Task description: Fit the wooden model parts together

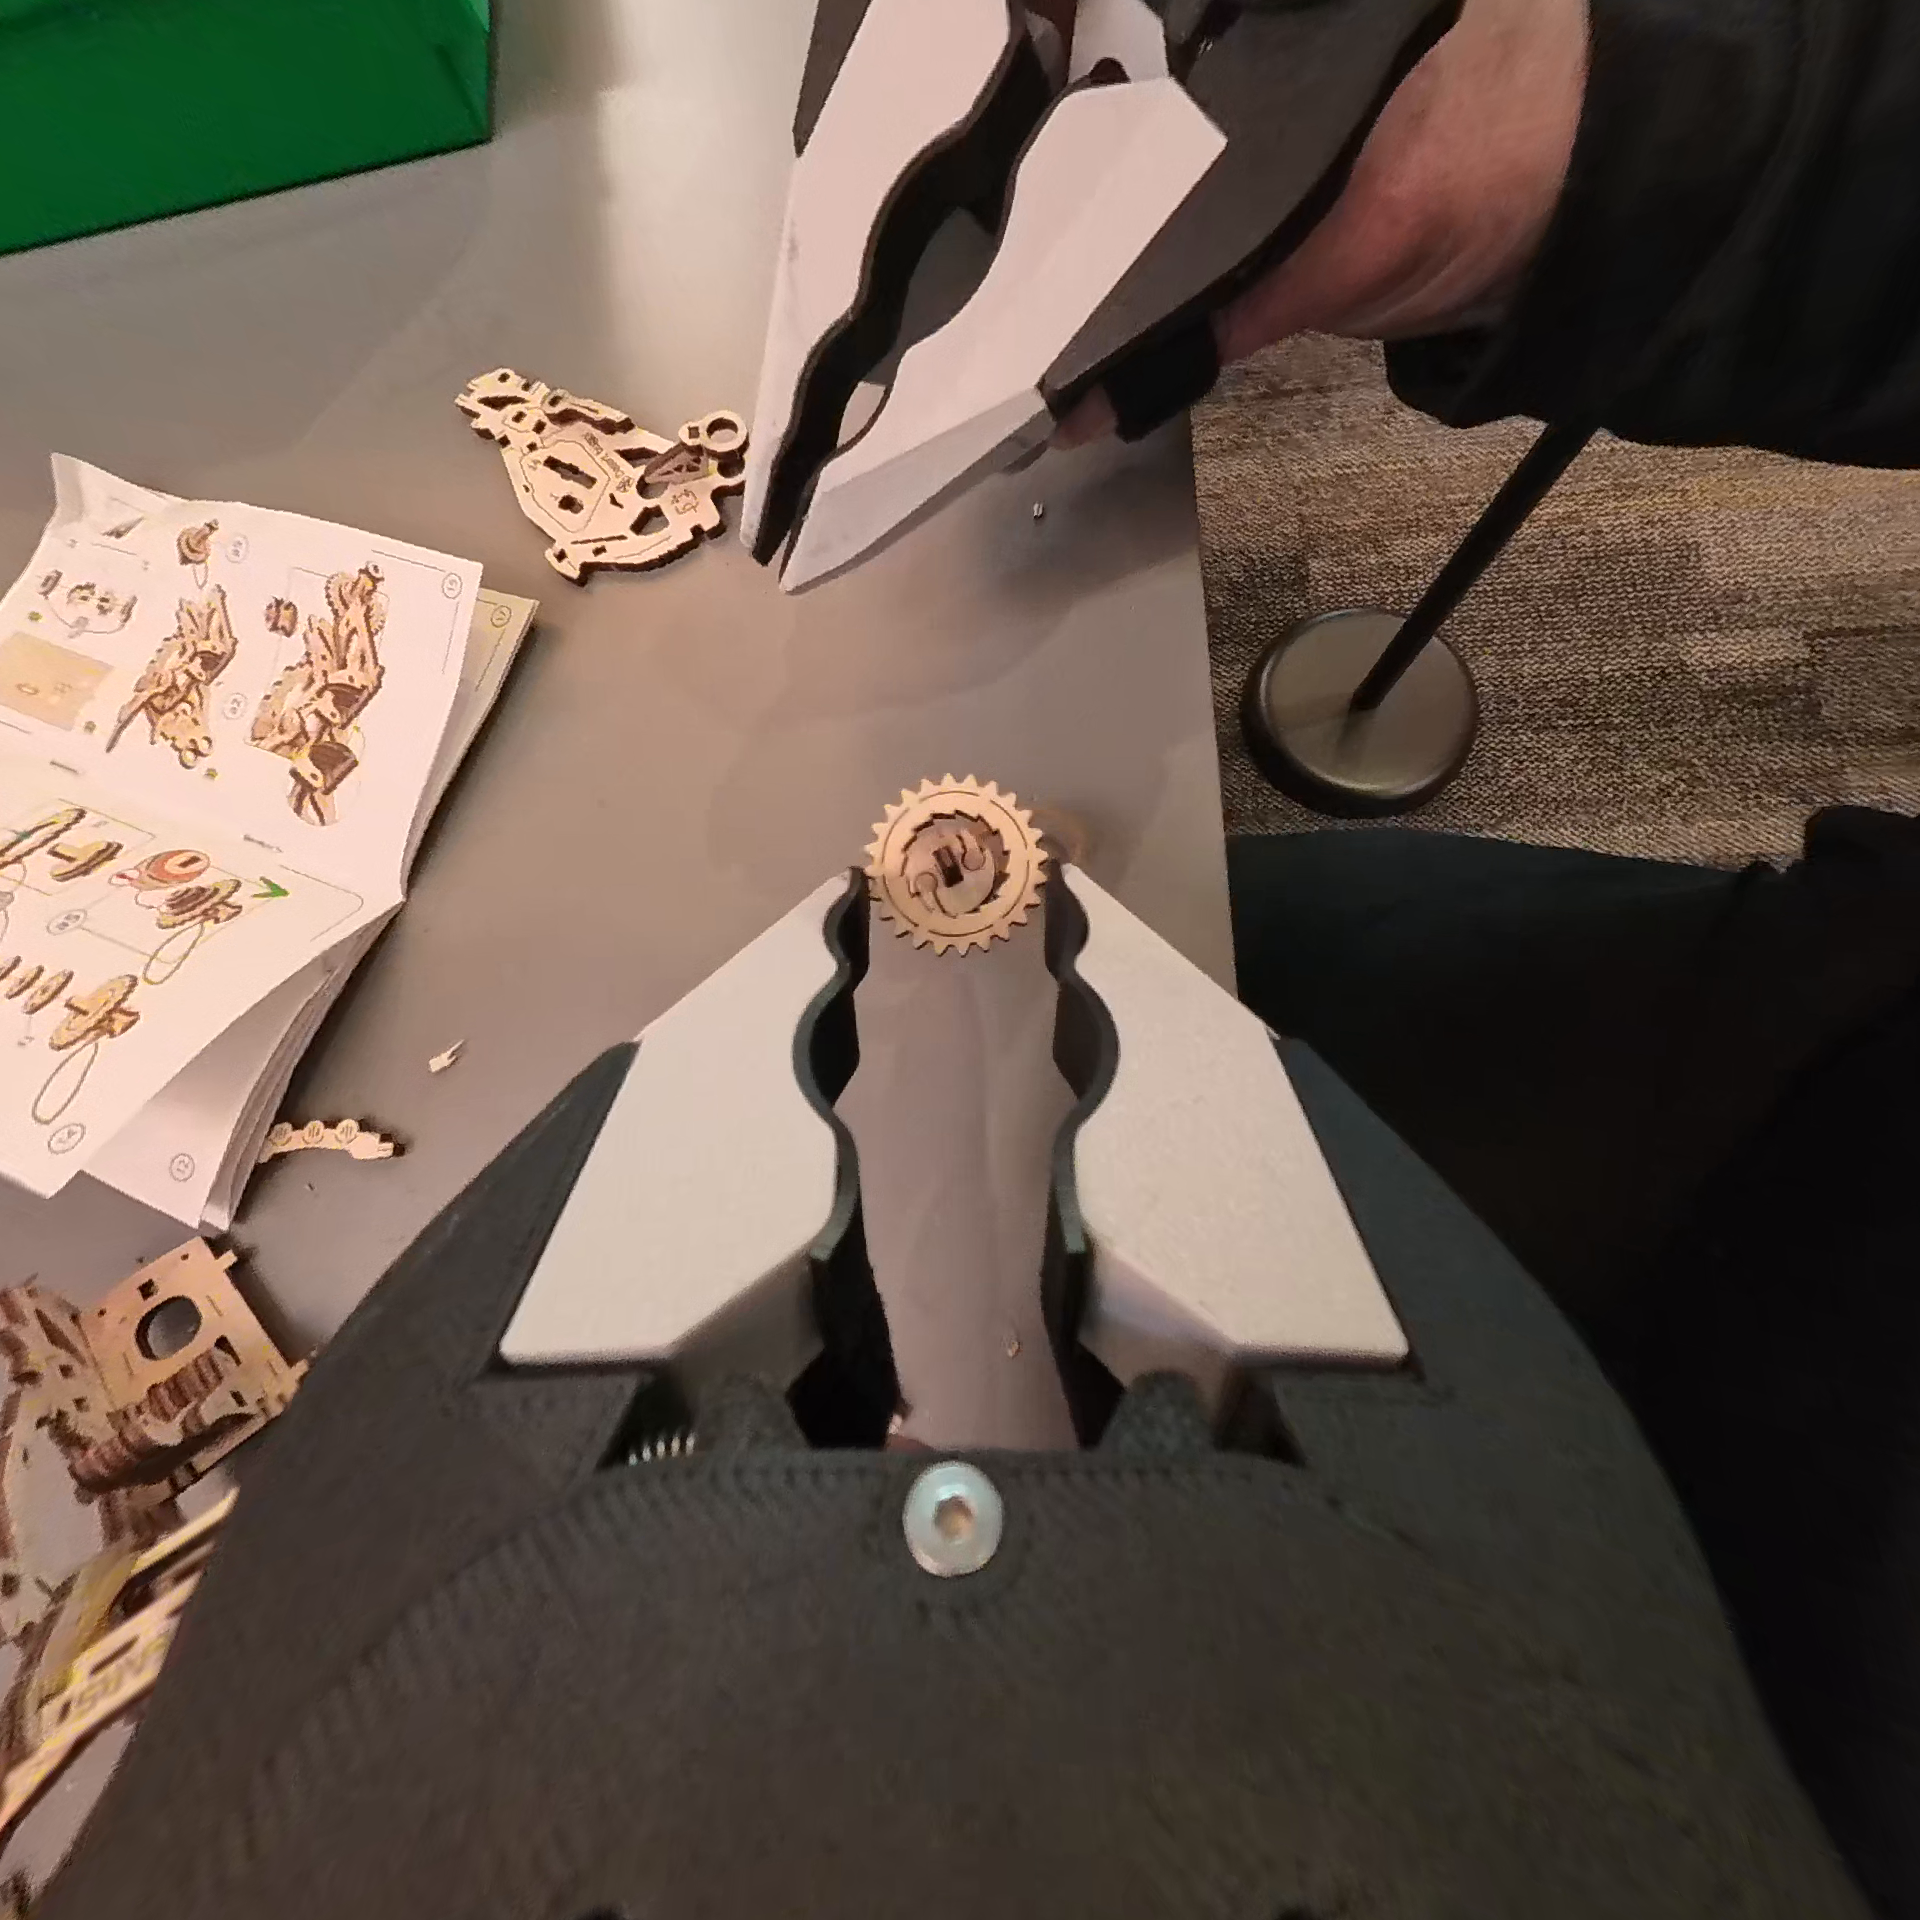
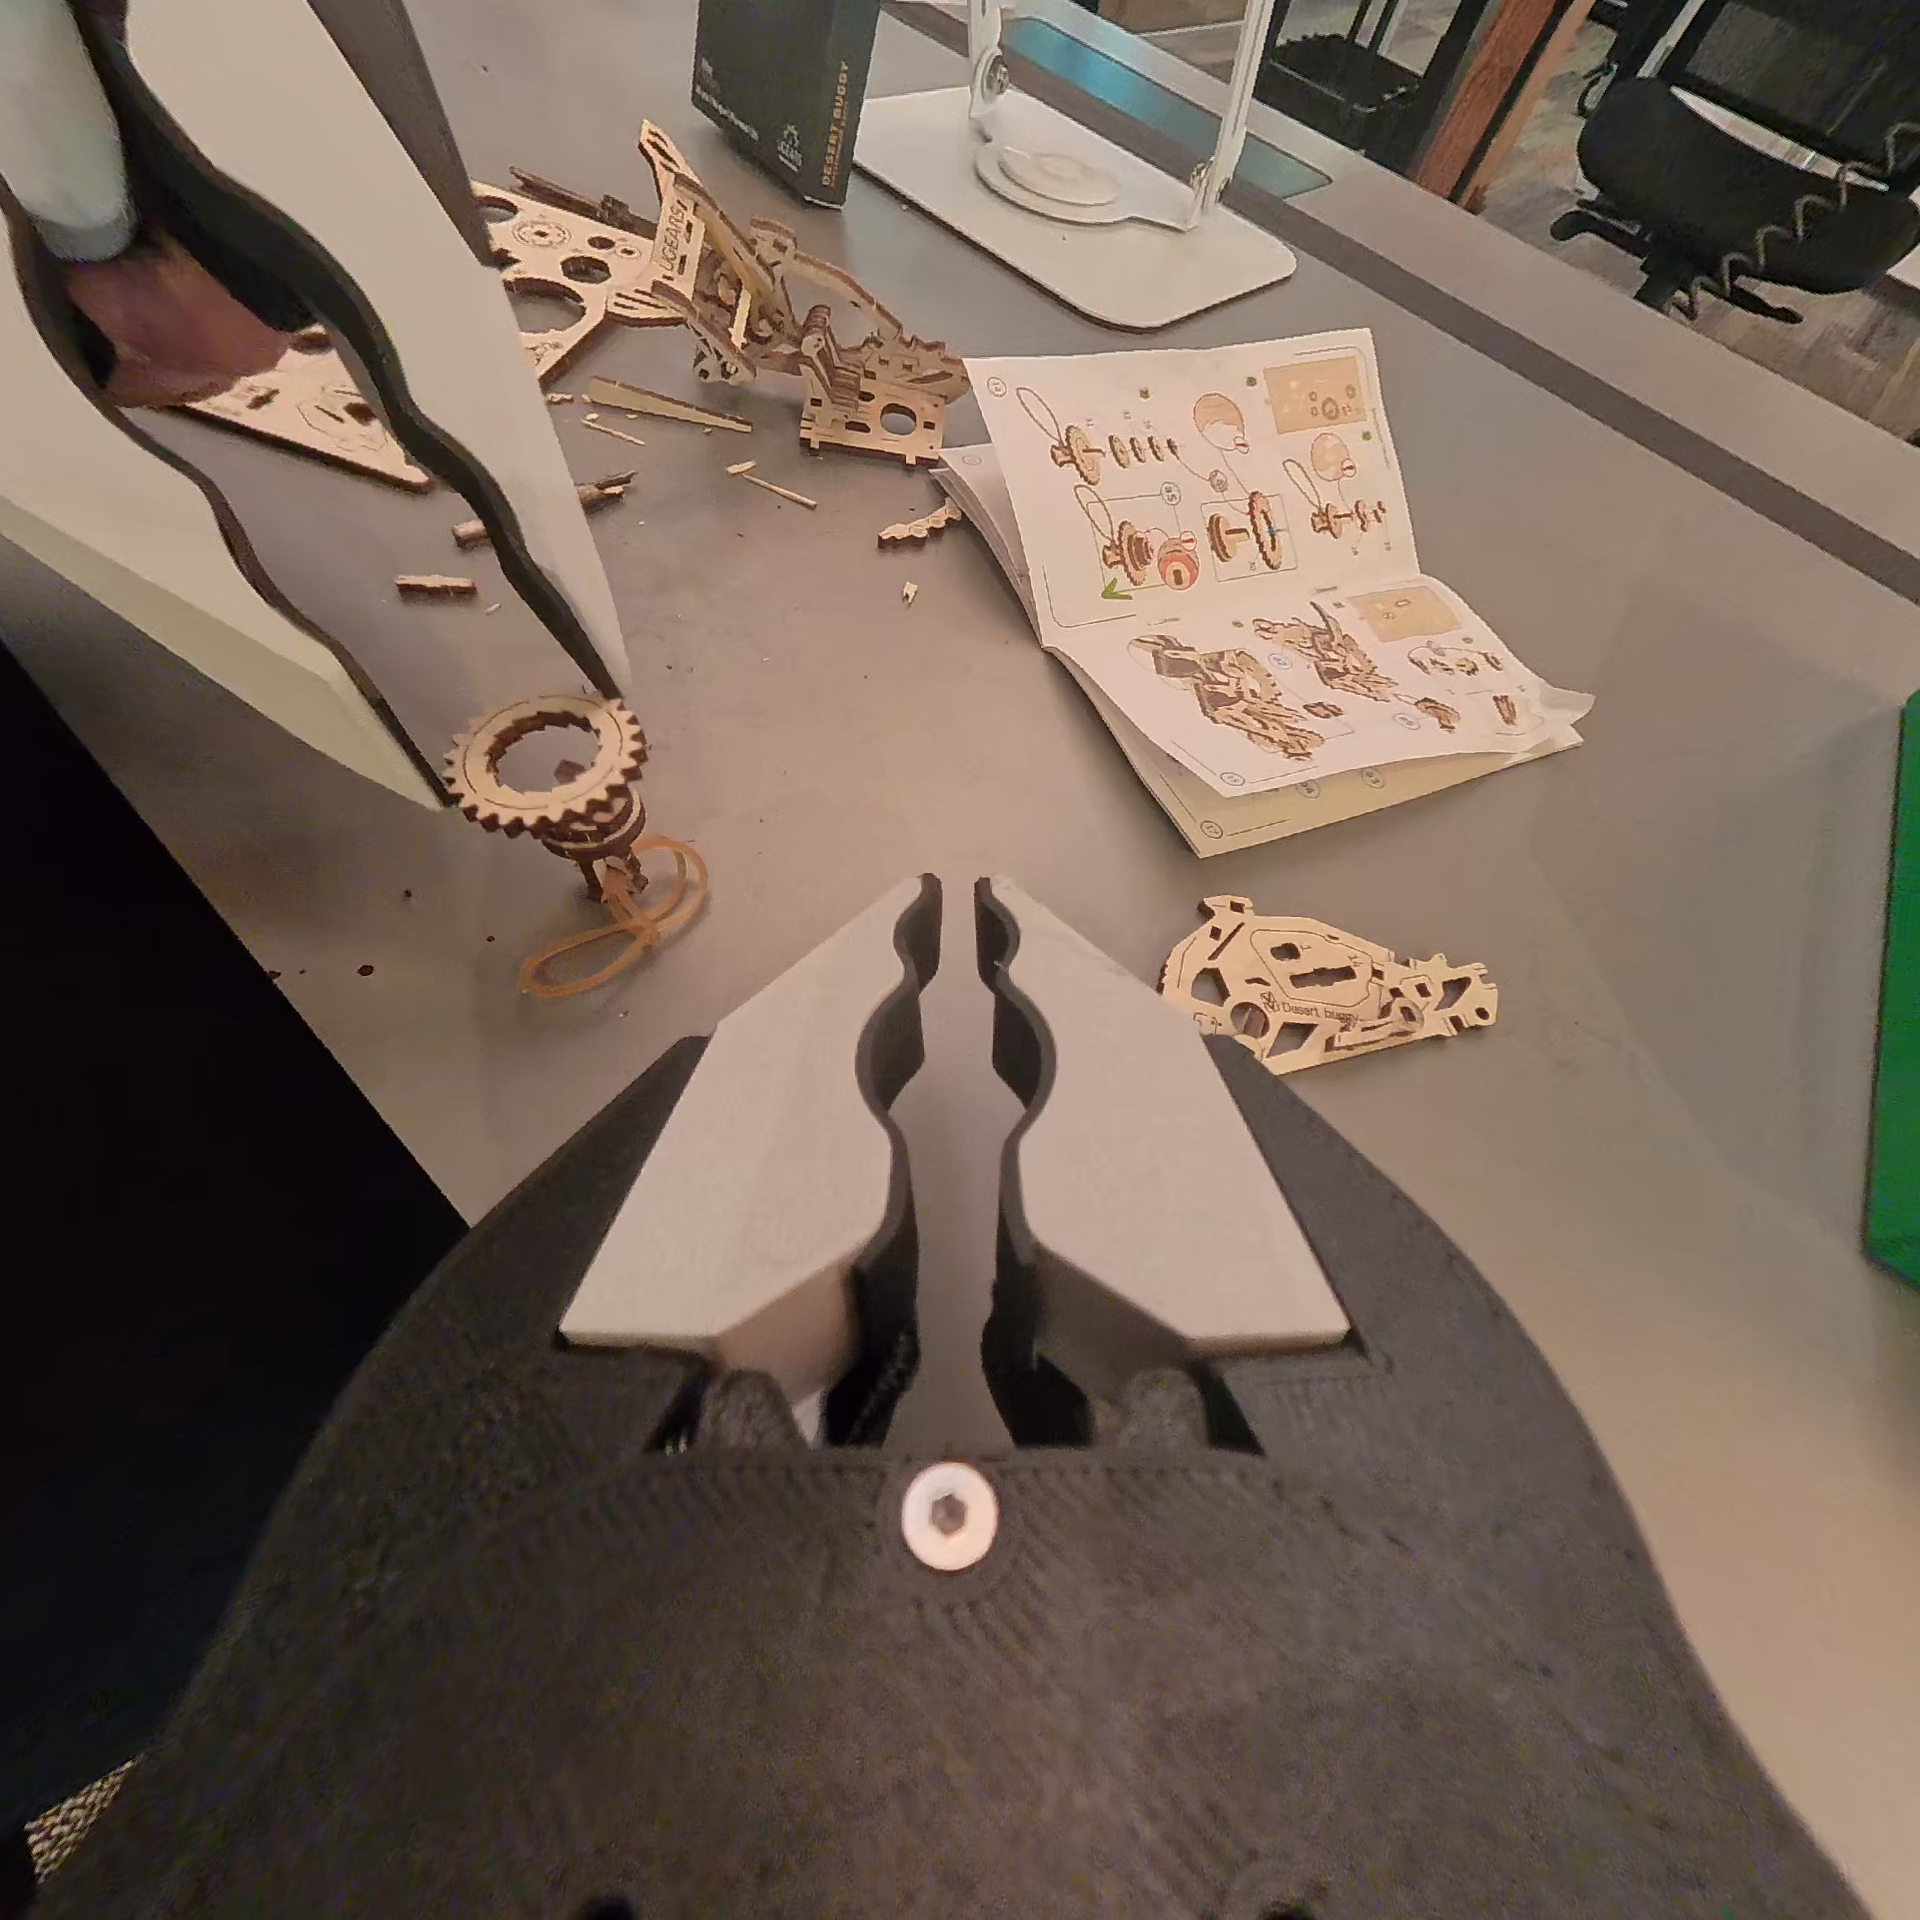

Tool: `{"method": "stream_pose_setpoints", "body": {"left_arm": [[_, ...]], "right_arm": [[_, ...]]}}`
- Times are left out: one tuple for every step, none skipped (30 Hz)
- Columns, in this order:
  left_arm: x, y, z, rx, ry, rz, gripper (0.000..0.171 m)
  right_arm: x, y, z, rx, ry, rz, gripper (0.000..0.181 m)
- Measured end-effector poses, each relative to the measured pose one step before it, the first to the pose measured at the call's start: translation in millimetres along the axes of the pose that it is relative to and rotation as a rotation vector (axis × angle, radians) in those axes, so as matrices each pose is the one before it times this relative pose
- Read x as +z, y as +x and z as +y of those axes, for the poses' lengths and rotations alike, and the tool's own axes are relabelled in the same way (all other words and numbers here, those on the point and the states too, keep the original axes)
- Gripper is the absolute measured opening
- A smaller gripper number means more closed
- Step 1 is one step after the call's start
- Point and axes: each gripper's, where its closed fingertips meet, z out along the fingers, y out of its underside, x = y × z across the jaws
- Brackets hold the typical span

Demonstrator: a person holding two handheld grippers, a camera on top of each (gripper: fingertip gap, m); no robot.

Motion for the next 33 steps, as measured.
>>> {"method": "stream_pose_setpoints", "body": {"left_arm": [[1.90, 0.60, 1.47, -0.0024, -0.00794, 0.0083, 0.032], [0.98, -0.31, 0.15, 0.0019, 0.00183, -0.0020, 0.032], [0.49, -0.14, -0.40, 0.0009, 0.00277, -0.0010, 0.032], [0.59, 0.41, -0.03, -0.0013, -0.00174, 0.0027, 0.032], [0.28, -0.92, -0.27, 0.0006, -0.00032, -0.0069, 0.032], [-0.17, -0.71, -0.96, 0.0051, 0.00449, -0.0075, 0.032], [0.14, 0.18, 0.51, 0.0036, -0.00552, 0.0018, 0.032], [0.59, -0.23, 1.23, 0.0011, -0.00915, 0.0015, 0.032], [-0.09, -1.40, -0.02, 0.0000, 0.00038, -0.0072, 0.032], [-0.51, -0.68, -1.09, -0.0015, 0.00755, -0.0026, 0.032], [-0.03, 0.78, -0.12, -0.0025, -0.00064, 0.0085, 0.032], [0.43, 0.15, 0.99, 0.0004, -0.00556, 0.0030, 0.032], [0.23, -0.54, 0.24, 0.0018, 0.00123, -0.0037, 0.032], [0.40, 0.35, 0.48, -0.0019, 0.00054, 0.0045, 0.032], [0.32, 0.70, 0.14, -0.0018, 0.00220, 0.0063, 0.032], [-0.04, -0.78, 0.29, 0.0003, 0.00088, -0.0041, 0.032], [0.17, -0.84, 1.00, 0.0029, -0.00423, -0.0034, 0.032], [0.36, -0.14, 0.85, 0.0020, -0.00441, 0.0023, 0.032], [0.08, 0.18, -0.15, -0.0017, 0.00198, 0.0039, 0.032], [0.19, 0.17, 0.13, -0.0028, 0.00069, 0.0040, 0.032], [0.13, 0.26, 0.03, -0.0027, 0.00109, 0.0055, 0.032], [0.10, -0.03, -0.19, -0.0009, -0.00024, 0.0013, 0.032], [0.14, -0.29, -0.07, 0.0027, -0.00149, -0.0022, 0.032], [0.23, 0.10, -0.32, 0.0019, -0.00131, 0.0000, 0.032], [0.21, 0.41, -0.35, 0.0031, -0.00139, -0.0001, 0.032], [0.36, -0.03, -0.16, 0.0041, -0.00228, -0.0027, 0.032], [-0.07, 0.09, -0.59, 0.0028, 0.00206, -0.0020, 0.032], [-0.01, 0.28, -0.49, 0.0012, 0.00239, 0.0005, 0.032], [0.51, 0.89, 0.74, -0.0017, -0.00561, 0.0064, 0.032], [-0.03, 0.06, -0.15, -0.0031, 0.00134, 0.0017, 0.032], [-0.07, -0.37, 0.22, 0.0007, -0.00166, -0.0007, 0.032], [-0.15, -0.77, 0.22, 0.0029, -0.00341, -0.0050, 0.032], [0.19, -0.39, 0.24, 0.0028, -0.00255, -0.0023, 0.032]], "right_arm": [[-0.05, -0.08, -0.02, -0.0003, 0.0004, -0.0004, 0.003], [-0.06, -0.03, -0.04, -0.0001, 0.0008, -0.0005, 0.003], [-0.17, -0.03, -0.13, 0.0001, 0.0011, -0.0002, 0.003], [-0.01, -0.01, -0.11, -0.0001, 0.0010, 0.0002, 0.003], [0.00, 0.06, -0.01, -0.0003, 0.0001, 0.0002, 0.003], [-0.02, -0.06, 0.08, -0.0004, -0.0008, -0.0001, 0.003], [0.11, 0.04, 0.13, -0.0005, -0.0008, 0.0004, 0.003], [0.08, -0.04, 0.10, -0.0010, -0.0006, 0.0006, 0.003], [0.10, -0.18, 0.09, -0.0015, -0.0008, -0.0001, 0.003], [0.12, -0.15, 0.14, -0.0012, -0.0011, -0.0006, 0.003], [0.14, -0.13, 0.10, -0.0006, -0.0009, -0.0002, 0.003], [-0.02, 0.01, 0.03, -0.0002, -0.0002, -0.0001, 0.003], [-0.07, -0.09, 0.01, -0.0001, 0.0002, -0.0004, 0.003], [0.03, 0.00, -0.06, 0.0000, 0.0004, 0.0000, 0.002], [0.01, 0.03, -0.03, 0.0001, 0.0002, 0.0003, 0.002], [-0.07, -0.08, 0.02, -0.0002, 0.0001, -0.0003, 0.002], [0.01, -0.02, -0.01, -0.0002, 0.0001, -0.0002, 0.002], [-0.06, 0.03, -0.01, -0.0001, 0.0003, 0.0005, 0.002], [0.02, 0.05, -0.05, -0.0003, 0.0004, 0.0002, 0.002], [0.02, -0.15, 0.00, -0.0002, -0.0002, -0.0006, 0.002], [-0.02, -0.06, 0.03, 0.0002, -0.0002, -0.0003, 0.002], [-0.05, 0.05, -0.12, 0.0003, 0.0005, -0.0002, 0.002], [-0.07, -0.03, -0.03, 0.0002, 0.0007, -0.0004, 0.002], [0.01, -0.06, -0.02, 0.0003, 0.0001, -0.0003, 0.002], [-0.01, -0.01, 0.02, 0.0001, -0.0002, -0.0001, 0.002], [0.01, 0.04, -0.02, -0.0003, 0.0001, 0.0001, 0.002], [-0.05, -0.08, -0.18, -0.0003, 0.0007, 0.0001, 0.002], [-0.22, -0.29, -0.16, -0.0006, 0.0015, -0.0021, 0.002], [-0.26, -0.74, -0.36, -0.0010, 0.0023, -0.0047, 0.003], [-0.41, -0.32, -0.50, 0.0006, 0.0040, -0.0031, 0.003], [-0.72, -0.73, -1.02, 0.0027, 0.0072, -0.0051, 0.003], [-0.59, -1.20, -1.01, 0.0053, 0.0068, -0.0094, 0.003], [-0.22, -0.86, -0.32, 0.0053, 0.0016, -0.0069, 0.003]]}}
